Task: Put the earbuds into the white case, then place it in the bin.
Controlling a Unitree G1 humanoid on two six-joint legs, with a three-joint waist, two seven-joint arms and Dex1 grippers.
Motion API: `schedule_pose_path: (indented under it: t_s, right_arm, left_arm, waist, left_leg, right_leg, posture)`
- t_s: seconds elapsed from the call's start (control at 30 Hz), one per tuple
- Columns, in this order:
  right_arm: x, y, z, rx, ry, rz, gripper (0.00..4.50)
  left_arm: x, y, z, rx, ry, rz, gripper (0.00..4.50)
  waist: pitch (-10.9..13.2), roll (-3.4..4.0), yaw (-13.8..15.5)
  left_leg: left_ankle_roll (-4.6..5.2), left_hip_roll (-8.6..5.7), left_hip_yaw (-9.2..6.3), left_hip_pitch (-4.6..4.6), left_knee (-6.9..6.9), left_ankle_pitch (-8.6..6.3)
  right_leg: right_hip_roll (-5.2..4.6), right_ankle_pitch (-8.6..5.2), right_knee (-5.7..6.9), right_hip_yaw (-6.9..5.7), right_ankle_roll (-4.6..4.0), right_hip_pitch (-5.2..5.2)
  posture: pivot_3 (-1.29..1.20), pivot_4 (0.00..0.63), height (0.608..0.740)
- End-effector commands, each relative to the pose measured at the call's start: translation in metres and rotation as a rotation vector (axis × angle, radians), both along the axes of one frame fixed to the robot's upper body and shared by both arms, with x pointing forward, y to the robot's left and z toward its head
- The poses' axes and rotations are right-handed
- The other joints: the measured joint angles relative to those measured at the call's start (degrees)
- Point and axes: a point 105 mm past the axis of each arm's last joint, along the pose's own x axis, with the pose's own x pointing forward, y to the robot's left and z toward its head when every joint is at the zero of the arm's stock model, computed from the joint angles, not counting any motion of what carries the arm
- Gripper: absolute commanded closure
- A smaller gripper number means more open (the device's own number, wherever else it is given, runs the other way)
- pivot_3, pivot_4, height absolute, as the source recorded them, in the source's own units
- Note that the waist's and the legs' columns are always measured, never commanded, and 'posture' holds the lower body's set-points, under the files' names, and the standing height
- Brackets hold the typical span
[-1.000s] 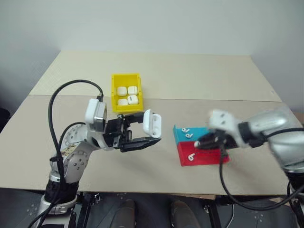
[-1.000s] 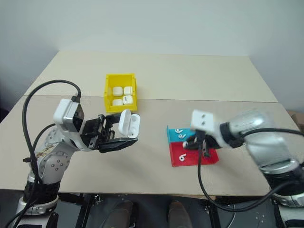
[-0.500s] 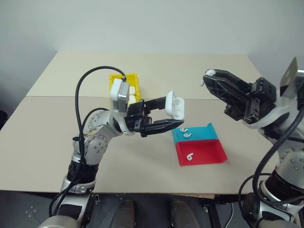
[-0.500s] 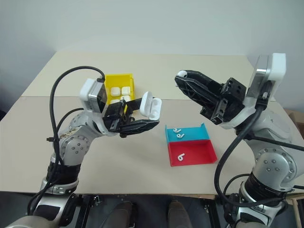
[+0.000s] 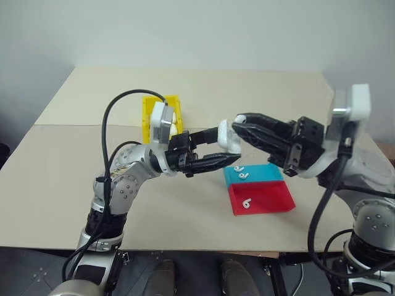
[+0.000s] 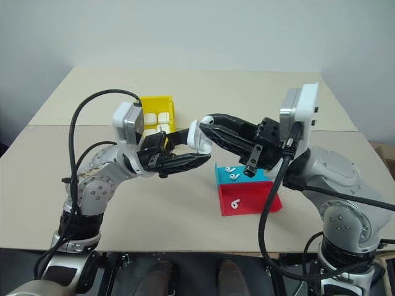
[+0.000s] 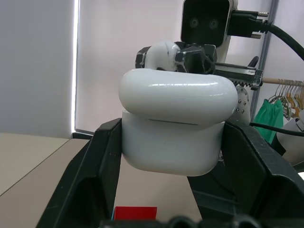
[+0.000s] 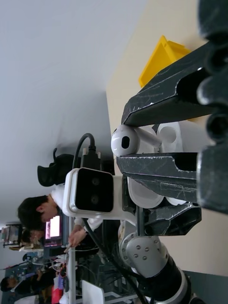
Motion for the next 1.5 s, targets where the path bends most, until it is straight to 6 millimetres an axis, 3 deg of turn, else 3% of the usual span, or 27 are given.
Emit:
schedule_pose_path:
  t_s: [0.03,0.5,0.83,0.93,1.13,1.27,1.33,1.43,1.5]
  right_arm:
    - [0.000,-0.001,0.002,-0.019,-0.042,-0.004,3.86]
    - [0.001,0.000,-0.009,-0.111,-0.052,0.009,3.86]
    - [0.002,-0.001,-0.010,-0.133,-0.059,0.008,0.46]
    - [0.006,-0.007,-0.006,-0.127,-0.064,-0.021,0.46]
    - [0.020,-0.037,0.016,-0.074,-0.051,-0.059,0.46]
    - [0.053,-0.044,-0.006,-0.330,-0.042,-0.121,0.46]
    - [0.073,-0.043,-0.028,-0.574,-0.087,-0.125,0.46]
    - [0.096,-0.045,-0.061,-0.911,-0.143,-0.032,0.46]
    - [0.106,-0.045,-0.074,-1.043,-0.157,0.036,0.82]
  left_arm:
    - [-0.008,0.001,0.013,-0.037,-0.065,-0.017,1.66]
    - [-0.009,0.003,0.013,-0.045,-0.078,-0.013,1.66]
    - [-0.009,0.003,0.012,-0.049,-0.089,-0.013,1.66]
    - [-0.007,0.006,0.011,-0.044,-0.088,0.004,1.66]
    - [0.000,0.022,0.007,-0.017,-0.085,0.096,1.66]
    - [0.002,0.032,0.007,-0.042,-0.079,0.152,1.66]
    - [-0.001,0.032,0.006,-0.045,-0.084,0.156,1.66]
    - [-0.002,0.031,0.006,-0.058,-0.098,0.168,1.66]
    - [-0.002,0.030,0.007,-0.071,-0.104,0.181,1.66]
  waist:
    - [0.00,0.00,-0.02]
    - [0.00,0.00,0.03]
    - [0.00,0.00,0.05]
    - [0.00,0.00,0.07]
    - [0.01,0.00,-0.14]
    - [0.01,0.02,-0.11]
    - [0.02,0.03,-0.22]
    - [0.04,0.05,-0.49]
    - [0.04,0.05,-0.45]
  left_leg:
    - [0.00,0.00,0.00,0.00,0.00,0.00]
    - [0.00,0.00,0.01,-0.01,0.00,0.00]
    - [0.00,0.01,0.01,-0.02,0.00,0.00]
    - [0.00,0.00,0.01,-0.02,0.00,0.00]
    - [0.00,0.01,0.02,0.00,0.00,0.00]
    - [0.00,0.02,0.08,0.04,-0.01,0.00]
    - [0.00,0.03,0.13,0.04,-0.01,0.00]
    - [0.00,0.04,0.47,0.04,-0.01,0.00]
    - [0.00,0.05,0.57,0.03,-0.05,0.00]
  right_leg:
    - [0.00,0.00,0.00,0.00,0.00,0.00]
    - [0.00,0.00,-0.02,0.00,-0.01,0.00]
    - [0.00,0.00,-0.03,0.00,-0.01,-0.01]
    - [0.00,0.00,-0.04,0.00,-0.01,-0.01]
    - [0.00,0.00,-0.03,0.01,-0.01,0.00]
    - [0.01,-0.01,-0.03,0.04,-0.02,0.00]
    - [0.01,-0.01,-0.07,0.01,-0.03,0.02]
    - [0.02,0.00,-0.07,0.07,-0.03,-0.05]
    - [0.03,-0.01,-0.08,0.07,-0.03,-0.08]
  posture:
    - [0.00,0.150,0.740]
    - [0.00,0.150,0.740]
    - [0.00,0.150,0.740]
    - [0.00,0.150,0.740]
    - [0.00,0.150,0.740]
    - [0.00,0.150,0.740]
    - [0.00,0.150,0.740]
    - [0.00,0.150,0.740]
    - [0.00,0.150,0.740]
